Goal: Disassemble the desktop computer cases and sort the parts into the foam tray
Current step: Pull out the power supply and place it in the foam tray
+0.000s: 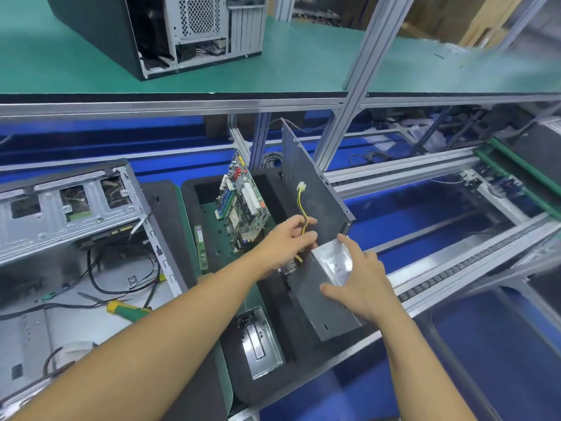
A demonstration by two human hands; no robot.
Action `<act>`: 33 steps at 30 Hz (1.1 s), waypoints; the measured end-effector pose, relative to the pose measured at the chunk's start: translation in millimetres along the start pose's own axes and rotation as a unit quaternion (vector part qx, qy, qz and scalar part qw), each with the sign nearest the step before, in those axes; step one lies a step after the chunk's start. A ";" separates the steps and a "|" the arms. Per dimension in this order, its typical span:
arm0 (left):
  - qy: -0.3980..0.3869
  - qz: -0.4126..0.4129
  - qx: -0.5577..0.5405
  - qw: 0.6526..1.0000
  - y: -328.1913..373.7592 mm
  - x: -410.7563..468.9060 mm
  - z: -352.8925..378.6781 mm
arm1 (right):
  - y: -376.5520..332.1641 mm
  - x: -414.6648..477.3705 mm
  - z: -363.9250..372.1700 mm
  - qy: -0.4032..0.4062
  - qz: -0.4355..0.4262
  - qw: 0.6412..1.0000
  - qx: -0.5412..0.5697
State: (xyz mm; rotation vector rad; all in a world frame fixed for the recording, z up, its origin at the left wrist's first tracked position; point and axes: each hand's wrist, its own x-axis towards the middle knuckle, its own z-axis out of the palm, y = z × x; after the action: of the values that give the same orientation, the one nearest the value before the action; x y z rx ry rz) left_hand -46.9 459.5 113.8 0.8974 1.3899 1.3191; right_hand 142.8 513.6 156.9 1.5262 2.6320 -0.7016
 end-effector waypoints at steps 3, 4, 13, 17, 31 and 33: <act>-0.006 -0.014 0.038 0.999 -4.2 3.4 -5.8 | 11.2 9.4 12.4 -0.006 0.019 0.999 -0.036; -0.010 -0.016 0.048 0.999 -5.1 4.2 -8.5 | 14.3 10.6 19.0 -0.003 0.029 0.998 -0.048; 0.024 -0.020 0.100 0.995 -17.0 15.3 -6.4 | 19.7 30.8 60.8 -0.002 0.058 0.997 -0.049; 0.063 -0.061 0.149 0.985 -37.2 17.4 -20.3 | 21.7 26.8 82.6 -0.007 0.062 0.995 -0.075; 0.101 -0.214 0.245 0.940 -98.8 27.9 -21.5 | 29.4 25.3 105.6 -0.062 0.050 0.989 -0.124; 0.103 -0.219 0.244 0.939 -102.4 25.8 -22.7 | 30.4 27.1 105.2 -0.067 0.050 0.988 -0.133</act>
State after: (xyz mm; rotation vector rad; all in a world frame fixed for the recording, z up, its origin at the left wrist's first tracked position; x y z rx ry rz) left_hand -63.7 464.2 7.2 0.7129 1.9997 0.7515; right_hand 132.4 507.8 44.7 1.4679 2.4156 -0.4100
